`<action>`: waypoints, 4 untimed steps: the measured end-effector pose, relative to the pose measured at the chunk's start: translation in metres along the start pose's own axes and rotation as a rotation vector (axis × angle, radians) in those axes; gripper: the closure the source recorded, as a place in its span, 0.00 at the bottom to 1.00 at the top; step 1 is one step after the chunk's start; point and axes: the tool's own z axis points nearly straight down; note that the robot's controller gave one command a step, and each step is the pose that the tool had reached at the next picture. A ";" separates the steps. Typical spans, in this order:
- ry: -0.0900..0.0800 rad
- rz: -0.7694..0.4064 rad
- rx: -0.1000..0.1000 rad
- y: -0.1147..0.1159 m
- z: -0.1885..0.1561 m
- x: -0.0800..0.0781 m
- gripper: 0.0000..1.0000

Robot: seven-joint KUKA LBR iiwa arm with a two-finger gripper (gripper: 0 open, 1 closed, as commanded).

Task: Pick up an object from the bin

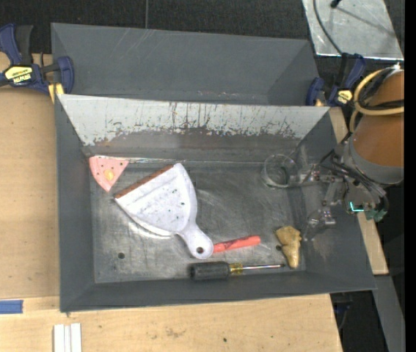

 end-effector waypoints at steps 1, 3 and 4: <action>-0.008 -0.002 0.001 0.000 -0.004 -0.002 0.00; -0.011 0.001 0.002 0.017 0.102 0.018 0.00; -0.009 -0.038 -0.003 0.014 0.124 0.020 0.00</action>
Offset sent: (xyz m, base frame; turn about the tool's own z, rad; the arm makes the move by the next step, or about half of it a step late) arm 0.0086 -0.0076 -0.1100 -0.0200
